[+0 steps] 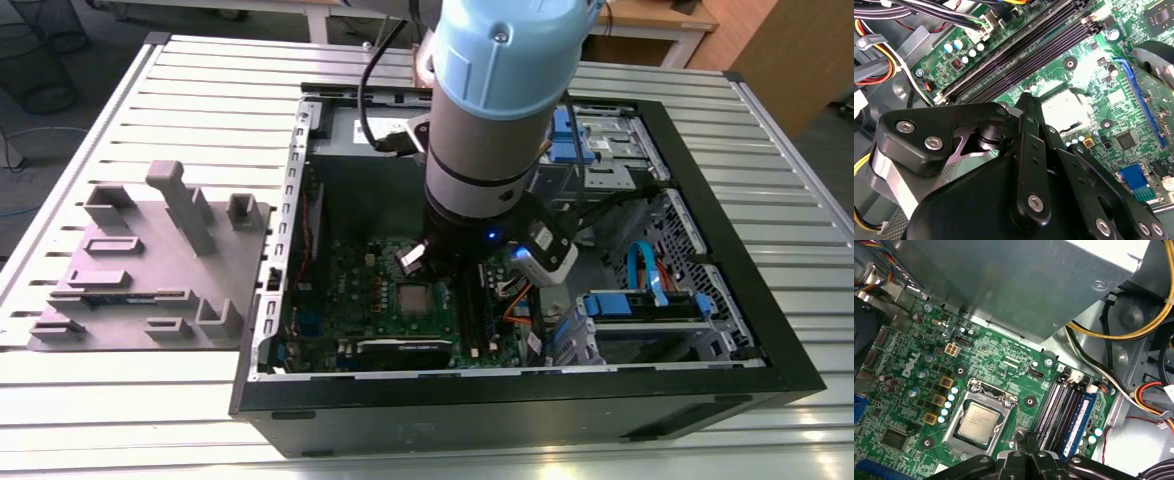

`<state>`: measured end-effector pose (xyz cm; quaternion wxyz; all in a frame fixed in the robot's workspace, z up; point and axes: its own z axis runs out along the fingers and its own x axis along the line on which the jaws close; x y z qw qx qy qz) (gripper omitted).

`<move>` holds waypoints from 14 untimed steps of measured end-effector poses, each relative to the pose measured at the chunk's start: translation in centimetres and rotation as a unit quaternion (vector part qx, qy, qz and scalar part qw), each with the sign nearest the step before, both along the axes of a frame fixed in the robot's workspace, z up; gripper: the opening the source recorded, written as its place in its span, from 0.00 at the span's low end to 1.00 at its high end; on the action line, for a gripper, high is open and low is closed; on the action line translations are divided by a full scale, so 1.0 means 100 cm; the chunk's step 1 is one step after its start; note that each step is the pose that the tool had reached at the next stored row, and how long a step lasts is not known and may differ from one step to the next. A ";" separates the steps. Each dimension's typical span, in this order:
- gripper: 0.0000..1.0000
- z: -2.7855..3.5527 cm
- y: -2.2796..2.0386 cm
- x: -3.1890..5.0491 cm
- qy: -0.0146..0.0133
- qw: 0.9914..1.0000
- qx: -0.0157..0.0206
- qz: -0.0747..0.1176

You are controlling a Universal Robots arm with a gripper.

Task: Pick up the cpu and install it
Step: 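Close the cpu cover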

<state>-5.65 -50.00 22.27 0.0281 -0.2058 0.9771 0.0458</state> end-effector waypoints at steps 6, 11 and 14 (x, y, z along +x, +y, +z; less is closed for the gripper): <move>0.11 0.0000 0.0000 -0.0008 0.000 1.000 0.000 0.000; 0.11 0.0000 -0.0016 -0.0018 0.000 1.000 0.000 0.000; 0.11 -0.0001 -0.0046 -0.0031 0.000 1.000 0.000 0.000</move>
